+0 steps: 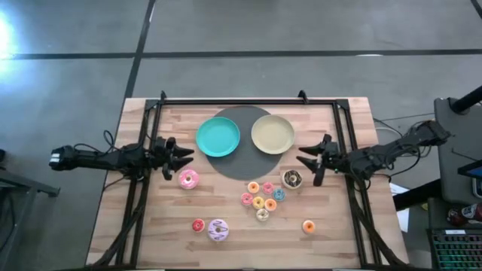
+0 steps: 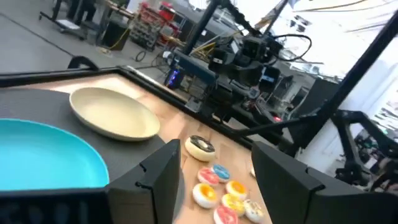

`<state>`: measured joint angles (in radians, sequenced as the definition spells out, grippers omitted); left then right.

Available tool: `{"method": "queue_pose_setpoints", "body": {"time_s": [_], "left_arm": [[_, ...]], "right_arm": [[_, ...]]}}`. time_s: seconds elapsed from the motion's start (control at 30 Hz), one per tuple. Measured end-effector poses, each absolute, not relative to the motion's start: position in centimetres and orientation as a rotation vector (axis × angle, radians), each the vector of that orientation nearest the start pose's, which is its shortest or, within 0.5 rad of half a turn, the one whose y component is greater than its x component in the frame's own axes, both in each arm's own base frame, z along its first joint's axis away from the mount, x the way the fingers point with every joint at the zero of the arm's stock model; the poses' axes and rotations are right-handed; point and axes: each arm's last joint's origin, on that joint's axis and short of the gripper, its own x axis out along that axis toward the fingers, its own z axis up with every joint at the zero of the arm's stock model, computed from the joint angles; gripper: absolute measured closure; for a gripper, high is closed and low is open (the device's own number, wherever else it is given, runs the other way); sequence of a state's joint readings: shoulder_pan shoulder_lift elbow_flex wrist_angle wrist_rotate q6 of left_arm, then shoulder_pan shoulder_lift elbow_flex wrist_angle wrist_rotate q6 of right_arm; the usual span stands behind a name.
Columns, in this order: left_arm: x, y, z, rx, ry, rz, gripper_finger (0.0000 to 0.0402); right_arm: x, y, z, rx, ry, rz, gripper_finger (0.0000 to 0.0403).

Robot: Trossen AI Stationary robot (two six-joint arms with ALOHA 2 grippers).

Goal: Pick & Place donuts
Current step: Put the large black donut on the brown plate

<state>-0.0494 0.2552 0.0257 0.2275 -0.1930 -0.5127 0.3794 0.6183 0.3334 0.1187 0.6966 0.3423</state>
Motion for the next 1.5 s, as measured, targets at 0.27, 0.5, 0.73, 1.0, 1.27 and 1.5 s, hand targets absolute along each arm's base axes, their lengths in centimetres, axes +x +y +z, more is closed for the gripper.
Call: {"method": "queue_pose_setpoints", "body": {"time_s": [0.27,0.5,0.73,1.0,1.27,1.5], "left_arm": [[11.3,0.2,18.4,-0.274,-0.121,0.181,0.0228],[10.9,1.1,18.2,-0.401,-0.189,0.525,0.0228],[11.0,1.1,17.9,-0.397,-0.160,0.518,0.0228],[11.6,-0.2,17.3,-0.377,-0.004,0.056,0.0228],[11.8,-1.0,17.8,-0.369,0.060,-0.208,0.0240],[11.9,-1.2,18.6,-0.366,0.168,-0.233,0.0241]], "right_arm": [[15.7,4.4,24.4,0.112,0.137,-0.279,0.0239],[17.9,5.3,26.7,-0.018,0.216,-0.268,0.0239],[19.3,5.8,27.8,-0.094,0.283,-0.267,0.0239],[18.8,5.6,26.5,-0.040,0.571,-0.333,0.0239],[19.2,6.2,23.7,0.039,0.818,-0.317,0.0238],[20.4,7.0,21.1,0.028,0.982,-0.272,0.0238]]}}
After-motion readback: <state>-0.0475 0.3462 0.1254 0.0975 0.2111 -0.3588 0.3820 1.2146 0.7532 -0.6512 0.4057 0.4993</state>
